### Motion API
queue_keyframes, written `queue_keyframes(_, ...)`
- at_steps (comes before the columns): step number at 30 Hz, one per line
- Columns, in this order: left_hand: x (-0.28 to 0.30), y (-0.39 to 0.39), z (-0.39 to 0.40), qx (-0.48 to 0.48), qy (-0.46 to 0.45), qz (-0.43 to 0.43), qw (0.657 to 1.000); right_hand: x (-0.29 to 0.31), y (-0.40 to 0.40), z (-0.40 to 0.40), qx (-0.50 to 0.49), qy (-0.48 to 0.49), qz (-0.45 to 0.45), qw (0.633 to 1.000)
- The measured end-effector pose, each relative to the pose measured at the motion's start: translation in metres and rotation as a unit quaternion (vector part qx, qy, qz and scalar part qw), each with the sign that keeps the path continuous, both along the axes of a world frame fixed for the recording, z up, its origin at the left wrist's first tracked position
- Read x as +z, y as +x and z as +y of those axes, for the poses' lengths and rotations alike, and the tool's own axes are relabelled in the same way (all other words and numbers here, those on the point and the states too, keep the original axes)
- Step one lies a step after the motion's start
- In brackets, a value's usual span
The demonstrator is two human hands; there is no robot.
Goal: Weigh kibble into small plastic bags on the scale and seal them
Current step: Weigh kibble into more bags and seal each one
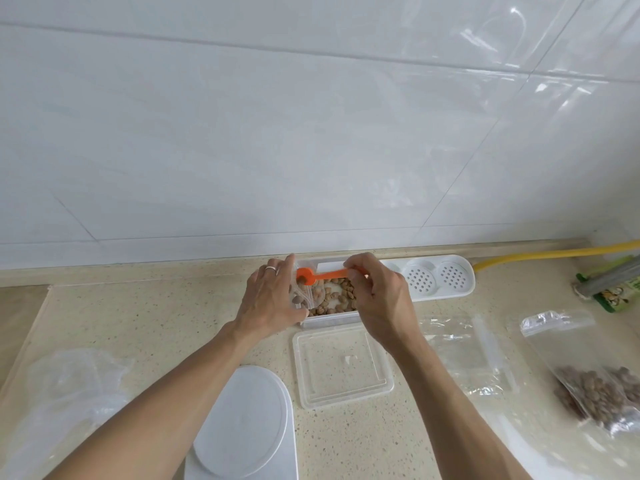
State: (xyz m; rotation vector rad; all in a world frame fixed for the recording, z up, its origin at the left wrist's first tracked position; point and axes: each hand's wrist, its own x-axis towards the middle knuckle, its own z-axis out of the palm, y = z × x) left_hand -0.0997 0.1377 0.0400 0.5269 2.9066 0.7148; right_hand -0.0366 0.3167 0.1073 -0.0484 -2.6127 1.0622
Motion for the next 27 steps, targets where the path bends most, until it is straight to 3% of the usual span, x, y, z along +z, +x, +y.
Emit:
queue_keyframes(5,0.0,0.0,-0.001,0.001,0.001,-0.016,1.0,-0.001,0.001,0.009,-0.013,-0.081,-0.047,0.996)
queue_keyframes(14,-0.001,-0.001,-0.002,0.003,0.011,-0.028,1.0,0.001,-0.002,0.015,-0.047,-0.168,-0.034,0.984)
queue_keyframes(19,-0.002,-0.003,-0.002,0.006,0.013,-0.032,0.999,-0.002,-0.002,0.018,0.002,-0.128,-0.076,0.989)
queue_keyframes(24,-0.003,-0.003,-0.002,0.009,0.018,-0.037,0.999,-0.004,-0.005,0.016,0.007,-0.067,-0.046,0.997)
queue_keyframes(27,-0.004,-0.003,-0.002,0.009,0.018,-0.04,0.999,-0.001,-0.007,0.015,-0.04,-0.109,-0.013,0.993)
